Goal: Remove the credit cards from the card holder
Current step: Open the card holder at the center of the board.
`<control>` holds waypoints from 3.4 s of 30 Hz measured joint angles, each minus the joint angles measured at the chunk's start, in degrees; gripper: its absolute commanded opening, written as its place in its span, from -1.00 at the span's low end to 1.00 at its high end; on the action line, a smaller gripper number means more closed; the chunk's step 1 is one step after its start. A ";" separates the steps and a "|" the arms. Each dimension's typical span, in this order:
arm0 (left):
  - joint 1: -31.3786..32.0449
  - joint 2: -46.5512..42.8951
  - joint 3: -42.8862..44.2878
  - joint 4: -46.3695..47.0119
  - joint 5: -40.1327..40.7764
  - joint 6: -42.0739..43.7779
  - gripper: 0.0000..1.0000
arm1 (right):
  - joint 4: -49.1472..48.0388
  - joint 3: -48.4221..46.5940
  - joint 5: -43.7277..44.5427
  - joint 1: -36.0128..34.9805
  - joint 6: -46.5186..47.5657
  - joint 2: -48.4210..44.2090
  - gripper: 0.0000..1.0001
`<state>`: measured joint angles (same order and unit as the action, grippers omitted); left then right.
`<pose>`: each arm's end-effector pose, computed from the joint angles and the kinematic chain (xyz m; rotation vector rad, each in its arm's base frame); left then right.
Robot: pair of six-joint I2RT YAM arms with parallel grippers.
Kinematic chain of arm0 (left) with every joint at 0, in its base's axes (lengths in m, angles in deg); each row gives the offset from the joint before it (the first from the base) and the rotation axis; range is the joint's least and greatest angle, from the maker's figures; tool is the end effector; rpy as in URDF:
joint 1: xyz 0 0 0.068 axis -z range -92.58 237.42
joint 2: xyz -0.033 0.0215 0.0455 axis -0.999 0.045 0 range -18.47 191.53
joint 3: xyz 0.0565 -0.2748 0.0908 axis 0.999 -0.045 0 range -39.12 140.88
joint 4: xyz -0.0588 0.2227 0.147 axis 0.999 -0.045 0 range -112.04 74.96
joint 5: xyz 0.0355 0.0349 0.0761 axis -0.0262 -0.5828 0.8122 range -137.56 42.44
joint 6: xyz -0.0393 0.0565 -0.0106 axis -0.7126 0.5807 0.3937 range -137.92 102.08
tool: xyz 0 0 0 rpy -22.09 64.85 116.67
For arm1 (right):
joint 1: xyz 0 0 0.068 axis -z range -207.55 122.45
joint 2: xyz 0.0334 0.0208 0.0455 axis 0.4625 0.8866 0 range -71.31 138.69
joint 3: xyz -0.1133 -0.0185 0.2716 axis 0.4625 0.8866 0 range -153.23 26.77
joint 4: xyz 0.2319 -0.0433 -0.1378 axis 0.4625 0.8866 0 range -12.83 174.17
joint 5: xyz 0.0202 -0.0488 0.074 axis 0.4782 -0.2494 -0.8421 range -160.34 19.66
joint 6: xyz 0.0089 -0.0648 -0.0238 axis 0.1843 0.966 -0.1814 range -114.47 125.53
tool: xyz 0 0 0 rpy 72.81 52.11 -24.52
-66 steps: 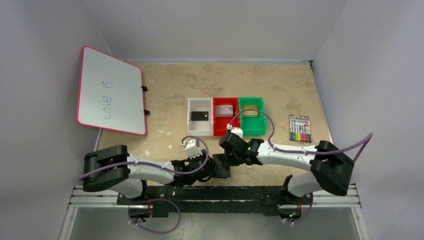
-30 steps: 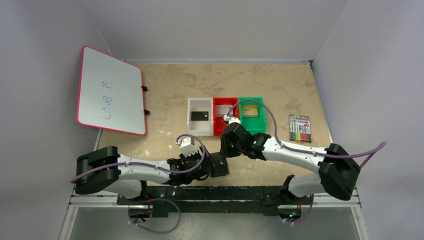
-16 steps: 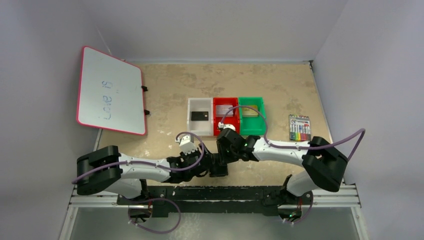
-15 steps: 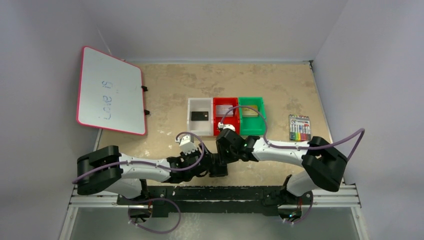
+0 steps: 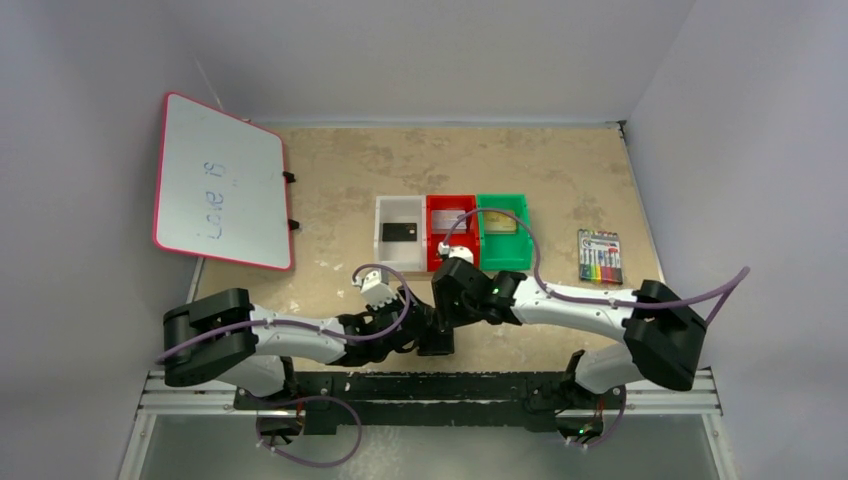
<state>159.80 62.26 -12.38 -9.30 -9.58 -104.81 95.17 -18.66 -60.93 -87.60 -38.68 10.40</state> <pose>0.1097 -0.2304 0.1349 -0.5843 2.2217 -0.7136 0.1566 0.2532 0.1879 -0.2880 2.5684 0.5269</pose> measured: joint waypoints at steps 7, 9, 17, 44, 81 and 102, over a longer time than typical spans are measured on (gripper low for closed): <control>0.00 0.00 -0.24 0.26 0.00 -0.72 0.09 | -1.01 0.00 -2.47 -0.07 -2.12 -3.30 -0.12; 0.00 0.00 -0.28 0.22 -0.02 -0.72 0.07 | -1.16 0.02 -2.99 -0.22 -2.73 -2.93 -0.14; 0.02 -0.07 -0.79 0.20 -0.11 -0.59 -0.08 | -0.85 -0.35 -2.38 -1.22 -5.57 2.69 -0.23; 1.49 3.65 2.05 0.07 -5.14 6.91 -0.40 | -2.99 3.02 3.04 -3.80 -9.01 0.26 -1.00; 2.75 -27.36 2.16 -40.72 7.52 -3.63 0.29 | -9.92 9.14 -1.16 4.44 -10.93 -23.78 -0.98; 2.75 -8.68 9.97 -33.79 4.61 5.42 0.33 | 1.09 19.54 9.20 16.20 -21.79 -26.40 -0.91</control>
<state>162.56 53.58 -2.41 -43.09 -4.97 -99.39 96.27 0.88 -51.73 -71.40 -60.47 -16.00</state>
